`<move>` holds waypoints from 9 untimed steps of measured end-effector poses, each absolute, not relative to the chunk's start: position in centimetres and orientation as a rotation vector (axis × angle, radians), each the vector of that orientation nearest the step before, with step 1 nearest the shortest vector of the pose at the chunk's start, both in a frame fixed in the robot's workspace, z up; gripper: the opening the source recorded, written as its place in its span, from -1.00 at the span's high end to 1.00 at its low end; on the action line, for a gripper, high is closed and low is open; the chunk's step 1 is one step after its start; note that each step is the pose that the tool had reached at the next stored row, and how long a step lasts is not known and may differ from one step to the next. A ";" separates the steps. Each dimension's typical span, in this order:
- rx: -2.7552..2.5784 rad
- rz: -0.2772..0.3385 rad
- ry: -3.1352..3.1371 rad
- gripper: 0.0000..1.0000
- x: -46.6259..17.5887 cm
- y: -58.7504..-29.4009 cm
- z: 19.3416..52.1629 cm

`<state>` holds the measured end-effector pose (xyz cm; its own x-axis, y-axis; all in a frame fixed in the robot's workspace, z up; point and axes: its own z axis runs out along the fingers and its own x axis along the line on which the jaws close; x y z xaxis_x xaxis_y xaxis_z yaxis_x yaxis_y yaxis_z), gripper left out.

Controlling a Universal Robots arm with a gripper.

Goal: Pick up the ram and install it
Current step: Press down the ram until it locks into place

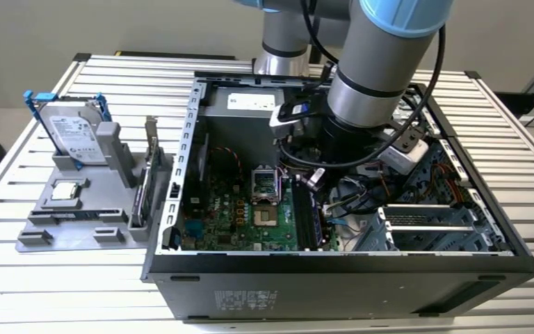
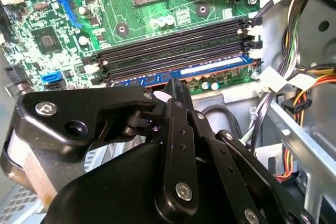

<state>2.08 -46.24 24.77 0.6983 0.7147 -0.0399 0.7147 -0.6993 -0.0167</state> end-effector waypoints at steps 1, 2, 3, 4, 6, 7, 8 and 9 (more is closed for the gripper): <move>2.890 -0.068 1.230 1.00 2.1 -46.2 24.8; 2.885 -0.068 1.241 1.00 2.1 -46.2 24.8; 2.879 -0.068 1.254 1.00 2.1 -46.2 24.8; 2.874 -0.068 1.266 1.00 2.1 -46.2 24.8; 2.862 -0.068 1.291 1.00 2.1 -46.2 24.8; 2.856 -0.068 1.304 1.00 2.1 -46.2 24.8; 2.850 -0.068 1.316 1.00 2.0 -46.2 24.8; 2.844 -0.068 1.329 1.00 2.0 -46.2 24.8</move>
